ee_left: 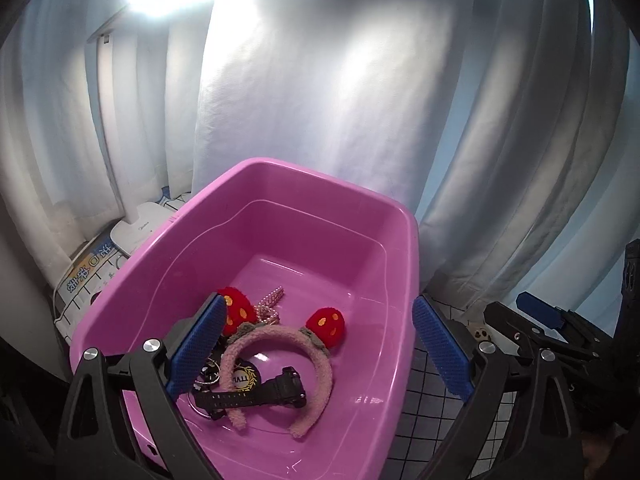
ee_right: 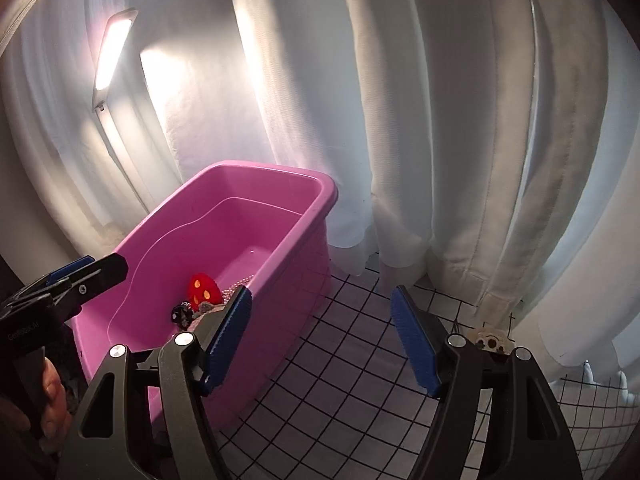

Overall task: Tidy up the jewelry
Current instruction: 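Move both grippers back toward the plush sloth keychain and brown hair clip, then close the right gripper on the plush sloth keychain while the left gripper approaches the brown clip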

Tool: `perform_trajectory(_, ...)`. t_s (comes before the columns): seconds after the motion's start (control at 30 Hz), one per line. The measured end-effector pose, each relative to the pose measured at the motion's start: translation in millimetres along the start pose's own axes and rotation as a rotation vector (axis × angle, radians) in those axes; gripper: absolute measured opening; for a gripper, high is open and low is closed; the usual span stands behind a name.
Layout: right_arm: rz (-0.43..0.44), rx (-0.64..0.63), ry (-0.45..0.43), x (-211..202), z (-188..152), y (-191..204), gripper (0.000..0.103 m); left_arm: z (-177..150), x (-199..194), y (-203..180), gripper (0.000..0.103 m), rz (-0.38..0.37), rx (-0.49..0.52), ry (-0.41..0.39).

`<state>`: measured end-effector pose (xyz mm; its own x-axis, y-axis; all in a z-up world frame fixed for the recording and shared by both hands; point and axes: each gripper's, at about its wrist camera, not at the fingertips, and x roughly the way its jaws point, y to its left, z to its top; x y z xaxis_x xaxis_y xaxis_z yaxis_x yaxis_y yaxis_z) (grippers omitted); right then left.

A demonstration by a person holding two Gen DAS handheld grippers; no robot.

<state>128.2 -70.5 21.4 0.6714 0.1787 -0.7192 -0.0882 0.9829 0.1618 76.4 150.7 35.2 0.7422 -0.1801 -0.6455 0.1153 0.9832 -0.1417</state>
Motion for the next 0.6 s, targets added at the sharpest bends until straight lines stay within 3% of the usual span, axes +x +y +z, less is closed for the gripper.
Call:
perform_trajectory(0.23,-0.208,0.031,0.089,17,-44,-101,0.069,-18,20,-98,0.093,-0.155,0.098,0.055)
perform_trajectory(0.4,-0.238,0.073,0.19,64,-72,-153,0.069,-42,48,-139,0.093,-0.151,0.148,0.098)
perform_trajectory(0.6,-0.222,0.019,0.246,110,-91,-165,0.069,-70,82,-149,0.093,-0.103,0.113,0.165)
